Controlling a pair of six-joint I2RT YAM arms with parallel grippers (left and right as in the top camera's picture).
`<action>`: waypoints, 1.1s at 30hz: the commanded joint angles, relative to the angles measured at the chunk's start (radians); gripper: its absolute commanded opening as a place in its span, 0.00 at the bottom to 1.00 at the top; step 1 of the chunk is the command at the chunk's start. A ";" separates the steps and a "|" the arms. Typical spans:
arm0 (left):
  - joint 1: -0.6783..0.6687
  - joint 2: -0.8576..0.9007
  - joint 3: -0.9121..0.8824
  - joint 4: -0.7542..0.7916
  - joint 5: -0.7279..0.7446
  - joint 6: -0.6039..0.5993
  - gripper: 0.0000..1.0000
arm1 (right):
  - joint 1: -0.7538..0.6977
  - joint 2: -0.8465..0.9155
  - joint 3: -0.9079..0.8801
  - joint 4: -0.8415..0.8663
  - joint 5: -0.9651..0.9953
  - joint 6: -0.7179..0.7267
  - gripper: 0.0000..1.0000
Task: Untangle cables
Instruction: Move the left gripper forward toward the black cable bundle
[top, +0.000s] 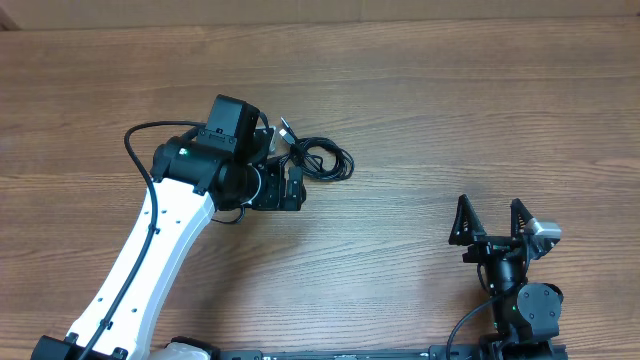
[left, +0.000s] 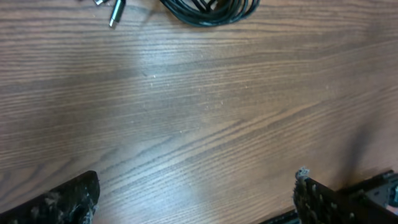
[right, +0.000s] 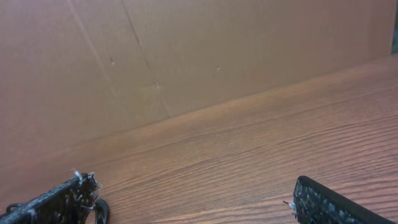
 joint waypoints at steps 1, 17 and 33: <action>0.000 0.008 -0.014 0.015 -0.029 -0.061 0.95 | 0.004 -0.007 -0.010 0.005 -0.002 -0.008 1.00; -0.001 0.011 -0.198 0.092 -0.144 -0.138 0.90 | 0.004 -0.007 -0.010 0.005 -0.002 -0.008 1.00; 0.000 0.011 -0.201 0.095 -0.213 -0.141 0.98 | 0.004 -0.007 -0.010 0.005 -0.002 -0.008 1.00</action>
